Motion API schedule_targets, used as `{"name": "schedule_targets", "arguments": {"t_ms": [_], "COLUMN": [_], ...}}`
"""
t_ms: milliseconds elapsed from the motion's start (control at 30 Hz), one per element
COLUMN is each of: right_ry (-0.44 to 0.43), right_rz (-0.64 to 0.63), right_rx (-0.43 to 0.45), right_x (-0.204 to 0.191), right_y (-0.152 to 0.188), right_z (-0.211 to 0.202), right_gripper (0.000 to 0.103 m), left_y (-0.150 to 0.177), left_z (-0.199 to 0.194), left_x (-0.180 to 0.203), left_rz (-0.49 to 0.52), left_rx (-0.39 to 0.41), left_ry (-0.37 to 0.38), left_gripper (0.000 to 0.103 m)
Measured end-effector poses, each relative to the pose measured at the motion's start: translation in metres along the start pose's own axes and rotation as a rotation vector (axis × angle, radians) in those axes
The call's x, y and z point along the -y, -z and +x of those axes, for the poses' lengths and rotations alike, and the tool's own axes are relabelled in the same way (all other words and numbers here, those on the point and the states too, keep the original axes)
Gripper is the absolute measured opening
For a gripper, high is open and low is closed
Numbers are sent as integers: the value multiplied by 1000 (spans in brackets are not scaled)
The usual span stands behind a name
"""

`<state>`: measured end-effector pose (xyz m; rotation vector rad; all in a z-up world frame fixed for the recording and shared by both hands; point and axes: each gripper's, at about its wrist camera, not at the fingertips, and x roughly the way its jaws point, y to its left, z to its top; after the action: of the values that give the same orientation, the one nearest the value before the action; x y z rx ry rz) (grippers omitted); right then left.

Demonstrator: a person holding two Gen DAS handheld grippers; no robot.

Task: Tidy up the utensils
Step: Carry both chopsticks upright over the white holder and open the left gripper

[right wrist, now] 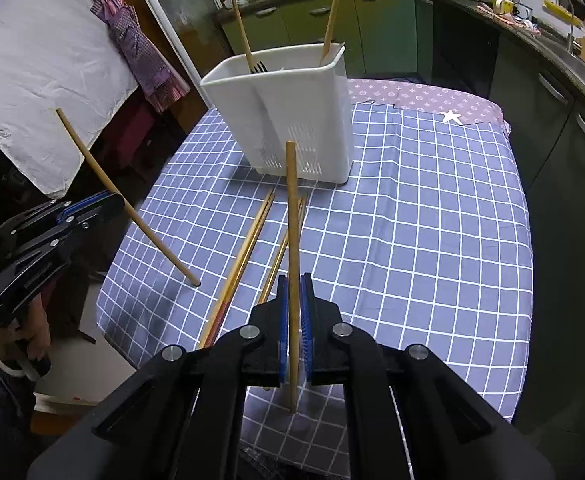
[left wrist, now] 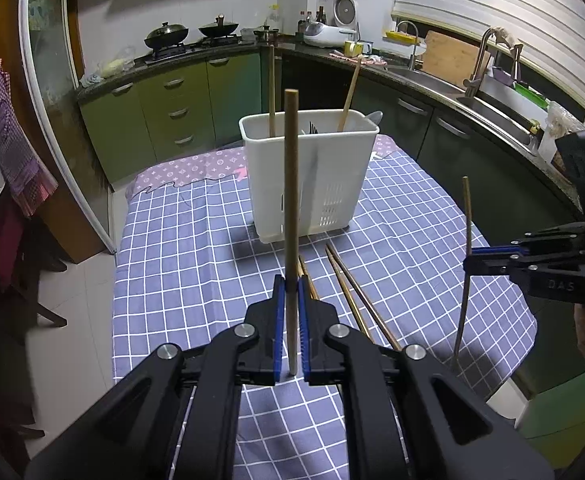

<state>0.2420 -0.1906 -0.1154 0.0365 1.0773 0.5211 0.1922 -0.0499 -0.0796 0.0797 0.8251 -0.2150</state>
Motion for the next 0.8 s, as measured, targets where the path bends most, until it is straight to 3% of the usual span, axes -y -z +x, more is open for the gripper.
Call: {"name": "schedule_targets", "arguments": {"t_ms": [533, 800], "right_ry": [-15, -9], "right_rz": [-31, -79], "right_rx": [70, 196], "right_x": [-8, -23], "right_y": [-16, -53], "right_z": [-22, -69], "right_gripper": [7, 7], "left_y": [-18, -64], "left_z": [-14, -39], "left_x": [2, 3], "left_rz": [27, 39], "left_rx": [27, 109], "left_ry": [4, -2], "left_gripper": [7, 7]}}
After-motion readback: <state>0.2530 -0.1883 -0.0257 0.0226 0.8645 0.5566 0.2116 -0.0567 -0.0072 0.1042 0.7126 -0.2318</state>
